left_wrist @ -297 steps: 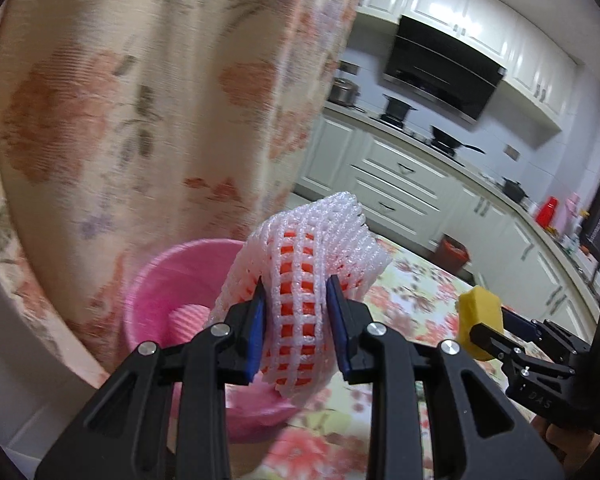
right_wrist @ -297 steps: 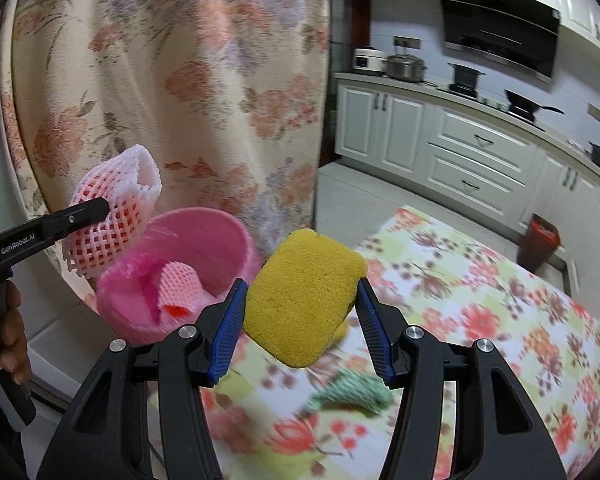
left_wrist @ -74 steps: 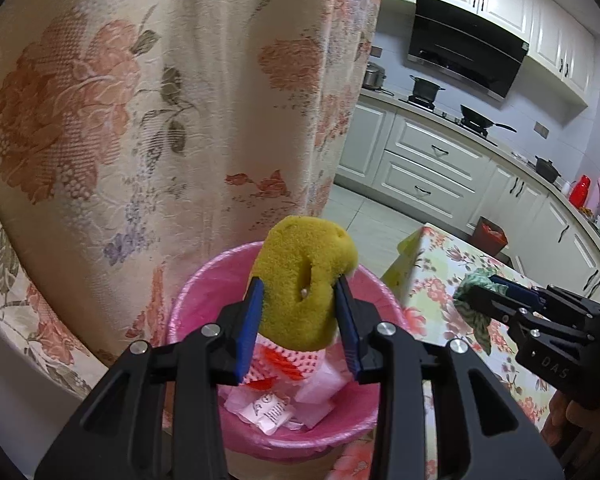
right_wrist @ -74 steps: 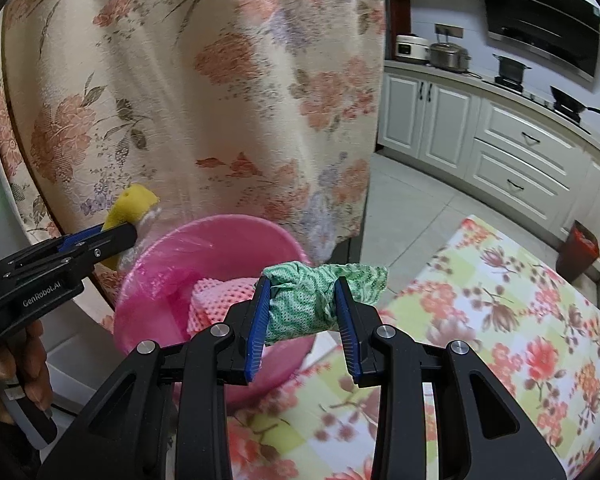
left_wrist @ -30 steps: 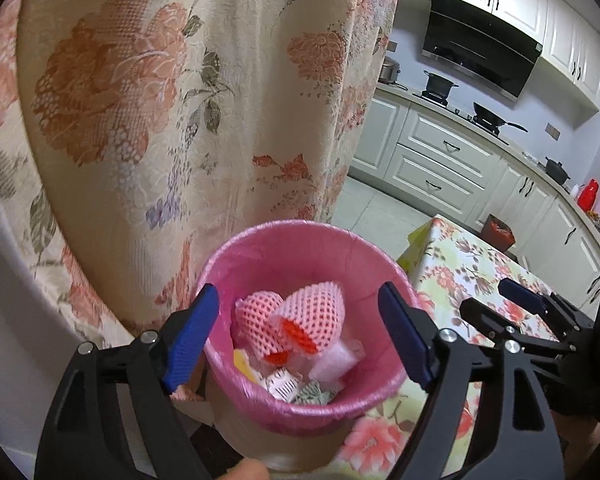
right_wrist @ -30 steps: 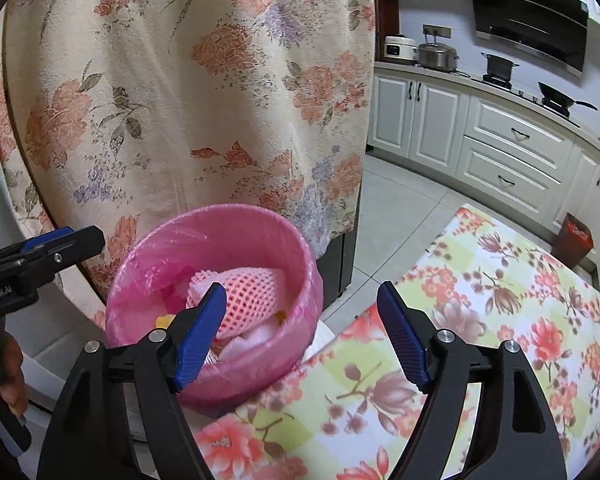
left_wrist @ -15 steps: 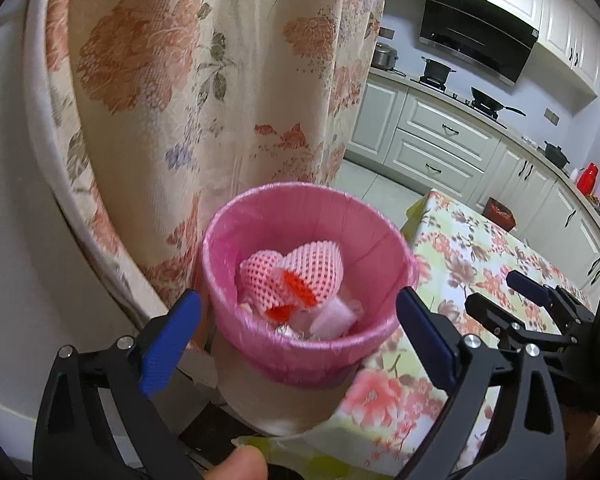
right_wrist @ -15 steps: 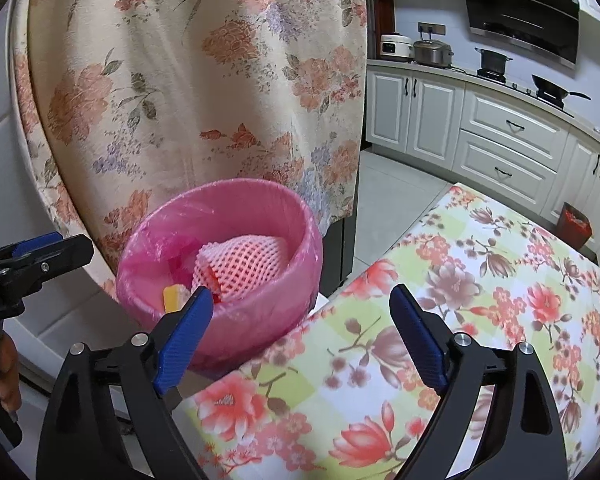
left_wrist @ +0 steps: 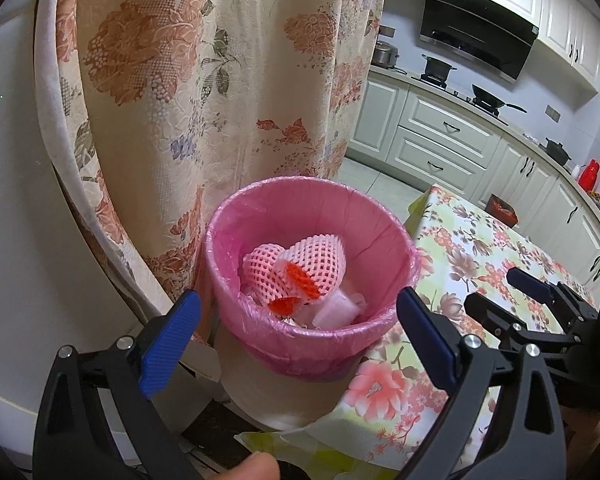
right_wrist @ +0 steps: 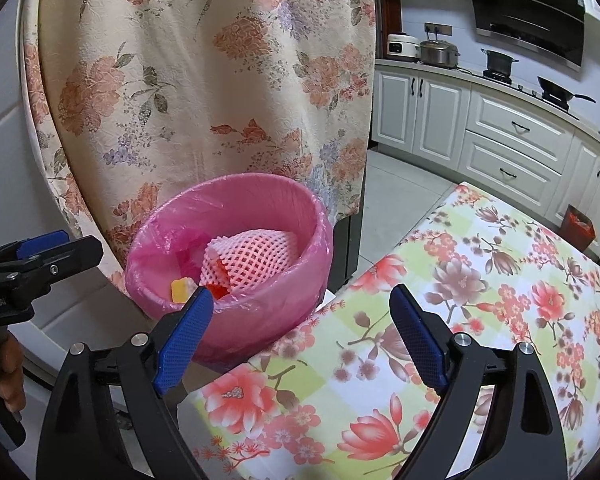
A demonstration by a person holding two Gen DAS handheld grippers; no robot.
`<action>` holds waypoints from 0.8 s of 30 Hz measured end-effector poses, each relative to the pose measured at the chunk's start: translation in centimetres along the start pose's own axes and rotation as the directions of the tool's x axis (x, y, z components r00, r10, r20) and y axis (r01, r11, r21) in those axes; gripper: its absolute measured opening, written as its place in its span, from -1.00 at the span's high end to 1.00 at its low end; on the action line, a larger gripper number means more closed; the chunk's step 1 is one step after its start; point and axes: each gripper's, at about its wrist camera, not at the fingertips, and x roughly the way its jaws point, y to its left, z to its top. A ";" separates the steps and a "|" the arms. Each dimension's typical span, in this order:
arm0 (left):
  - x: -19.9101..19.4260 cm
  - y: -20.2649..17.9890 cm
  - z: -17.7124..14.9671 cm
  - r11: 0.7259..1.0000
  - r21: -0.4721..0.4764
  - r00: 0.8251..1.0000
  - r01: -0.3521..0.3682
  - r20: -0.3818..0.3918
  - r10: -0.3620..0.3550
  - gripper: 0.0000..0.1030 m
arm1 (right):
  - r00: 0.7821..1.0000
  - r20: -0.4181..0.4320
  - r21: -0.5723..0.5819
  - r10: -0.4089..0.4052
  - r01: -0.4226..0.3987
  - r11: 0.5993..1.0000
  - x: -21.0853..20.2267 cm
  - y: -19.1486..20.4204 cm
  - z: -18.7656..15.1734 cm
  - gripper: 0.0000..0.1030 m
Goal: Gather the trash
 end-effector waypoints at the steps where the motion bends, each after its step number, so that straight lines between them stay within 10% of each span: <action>1: 0.1 0.1 0.0 1.000 -0.001 1.000 0.000 -0.001 0.000 -0.84 | 1.000 -0.001 0.000 0.000 0.000 1.000 0.0 0.0 0.0 -0.64; 24: 0.1 0.0 0.1 1.000 0.003 1.000 -0.002 0.000 0.002 -0.85 | 1.000 0.005 0.002 0.008 -0.008 1.000 0.1 0.4 0.5 -0.64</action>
